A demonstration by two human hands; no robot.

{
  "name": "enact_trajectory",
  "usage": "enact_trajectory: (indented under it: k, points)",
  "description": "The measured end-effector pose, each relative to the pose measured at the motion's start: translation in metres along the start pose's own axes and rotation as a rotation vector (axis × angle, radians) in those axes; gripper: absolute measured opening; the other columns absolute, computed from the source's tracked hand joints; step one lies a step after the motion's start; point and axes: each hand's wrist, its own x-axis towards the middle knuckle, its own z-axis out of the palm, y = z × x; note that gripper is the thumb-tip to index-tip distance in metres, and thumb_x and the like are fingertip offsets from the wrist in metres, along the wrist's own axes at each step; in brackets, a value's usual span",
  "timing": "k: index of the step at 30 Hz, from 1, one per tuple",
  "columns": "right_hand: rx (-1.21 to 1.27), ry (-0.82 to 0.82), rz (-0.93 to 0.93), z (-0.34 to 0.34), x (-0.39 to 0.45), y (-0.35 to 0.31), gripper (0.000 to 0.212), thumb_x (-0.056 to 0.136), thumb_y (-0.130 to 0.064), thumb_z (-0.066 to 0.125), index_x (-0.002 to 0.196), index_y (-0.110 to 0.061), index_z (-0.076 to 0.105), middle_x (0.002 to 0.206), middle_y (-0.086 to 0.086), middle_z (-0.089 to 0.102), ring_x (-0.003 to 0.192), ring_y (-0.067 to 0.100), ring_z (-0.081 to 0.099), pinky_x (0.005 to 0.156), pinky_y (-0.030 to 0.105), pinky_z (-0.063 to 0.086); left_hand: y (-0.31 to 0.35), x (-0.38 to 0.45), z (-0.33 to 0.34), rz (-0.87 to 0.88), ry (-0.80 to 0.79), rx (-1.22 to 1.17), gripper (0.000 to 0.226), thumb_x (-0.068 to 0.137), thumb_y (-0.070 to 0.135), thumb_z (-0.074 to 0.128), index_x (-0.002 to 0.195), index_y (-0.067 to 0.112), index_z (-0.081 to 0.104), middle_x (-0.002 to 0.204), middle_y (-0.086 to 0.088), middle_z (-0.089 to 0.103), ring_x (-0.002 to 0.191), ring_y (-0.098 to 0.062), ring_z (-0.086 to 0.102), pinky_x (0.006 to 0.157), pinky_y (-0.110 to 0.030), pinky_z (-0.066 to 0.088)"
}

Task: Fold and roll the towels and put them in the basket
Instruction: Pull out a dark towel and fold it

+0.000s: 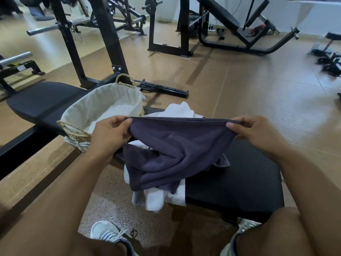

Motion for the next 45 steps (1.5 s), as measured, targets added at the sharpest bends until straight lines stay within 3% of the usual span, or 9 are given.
enact_trajectory:
  k: [5, 11, 17, 22, 26, 30, 36, 41, 45]
  points:
    - [0.059, 0.038, 0.049, 0.0, 0.003, 0.002, 0.023, 0.103, -0.023, 0.055, 0.101, -0.008, 0.073, 0.092, 0.012, 0.072, 0.081, 0.015, 0.067, 0.067, 0.016, 0.057, 0.0, 0.0, 0.001, -0.05, -0.093, -0.047, 0.02, 0.103, 0.019, 0.057, 0.093, 0.011, 0.071, 0.082, -0.017, 0.063, 0.072, -0.02, 0.06, 0.065, -0.022, 0.058]
    - [0.217, 0.147, 0.234, 0.01, 0.013, 0.004, 0.03, 0.107, -0.029, 0.047, 0.09, -0.011, 0.064, 0.09, 0.013, 0.065, 0.084, 0.024, 0.063, 0.088, 0.048, 0.056, 0.008, -0.007, 0.01, -0.063, -0.141, -0.034, 0.023, 0.105, 0.014, 0.053, 0.09, 0.005, 0.069, 0.076, -0.013, 0.066, 0.056, -0.01, 0.064, 0.055, -0.018, 0.055]
    - [0.267, 0.296, 0.315, 0.023, 0.008, -0.007, 0.027, 0.101, -0.032, 0.057, 0.085, -0.011, 0.061, 0.077, 0.011, 0.058, 0.063, 0.018, 0.057, 0.042, 0.023, 0.049, 0.017, -0.024, 0.024, -0.101, -0.05, -0.077, 0.019, 0.101, 0.013, 0.06, 0.086, 0.006, 0.068, 0.049, 0.003, 0.059, 0.045, -0.008, 0.056, 0.049, -0.023, 0.056]
    - [-0.032, 0.479, 0.045, 0.047, -0.021, -0.046, 0.033, 0.09, -0.034, 0.073, 0.071, -0.01, 0.062, 0.058, 0.001, 0.061, 0.041, 0.003, 0.053, 0.043, 0.014, 0.041, 0.045, -0.066, 0.04, 0.063, -0.013, -0.059, 0.005, 0.091, 0.015, 0.074, 0.087, 0.015, 0.076, 0.061, 0.004, 0.073, 0.055, -0.008, 0.069, 0.056, -0.023, 0.058]
    - [0.043, 0.359, -0.061, 0.086, -0.051, -0.067, 0.032, 0.083, -0.034, 0.081, 0.065, -0.02, 0.059, 0.058, -0.002, 0.066, 0.046, 0.013, 0.061, 0.048, 0.028, 0.05, 0.054, -0.1, 0.058, 0.17, -0.021, -0.016, 0.011, 0.085, 0.022, 0.08, 0.077, 0.028, 0.075, 0.07, 0.009, 0.077, 0.067, -0.005, 0.074, 0.065, -0.021, 0.06]
    - [0.205, 0.176, -0.03, 0.103, -0.068, -0.076, 0.022, 0.088, -0.028, 0.077, 0.079, -0.014, 0.063, 0.057, 0.006, 0.067, 0.043, 0.016, 0.063, 0.042, 0.022, 0.051, 0.048, -0.112, 0.067, 0.23, -0.023, -0.023, 0.01, 0.083, 0.023, 0.082, 0.08, 0.03, 0.075, 0.075, 0.011, 0.078, 0.074, -0.004, 0.075, 0.071, -0.023, 0.061]
    - [0.451, 0.081, -0.064, 0.104, -0.077, -0.084, 0.007, 0.091, -0.013, 0.073, 0.092, -0.007, 0.07, 0.074, 0.008, 0.074, 0.059, 0.02, 0.071, 0.057, 0.027, 0.061, 0.043, -0.107, 0.065, 0.235, -0.009, -0.027, 0.008, 0.083, 0.025, 0.081, 0.081, 0.03, 0.075, 0.076, 0.01, 0.078, 0.075, -0.004, 0.075, 0.071, -0.022, 0.058]
    - [0.467, 0.005, -0.073, 0.105, -0.074, -0.08, 0.005, 0.094, 0.002, 0.065, 0.097, -0.002, 0.066, 0.079, 0.011, 0.074, 0.067, 0.016, 0.072, 0.066, 0.023, 0.06, 0.037, -0.107, 0.069, 0.209, -0.086, -0.034, 0.005, 0.085, 0.02, 0.079, 0.086, 0.022, 0.075, 0.08, 0.005, 0.079, 0.077, -0.005, 0.075, 0.07, -0.018, 0.055]
    - [0.252, 0.079, -0.06, 0.09, -0.055, -0.064, 0.009, 0.092, -0.006, 0.071, 0.095, -0.014, 0.068, 0.077, 0.004, 0.071, 0.068, 0.011, 0.068, 0.068, 0.025, 0.058, 0.035, -0.102, 0.069, 0.193, -0.058, 0.01, 0.006, 0.086, 0.023, 0.079, 0.084, 0.023, 0.074, 0.077, 0.006, 0.078, 0.074, -0.002, 0.073, 0.066, -0.015, 0.053]
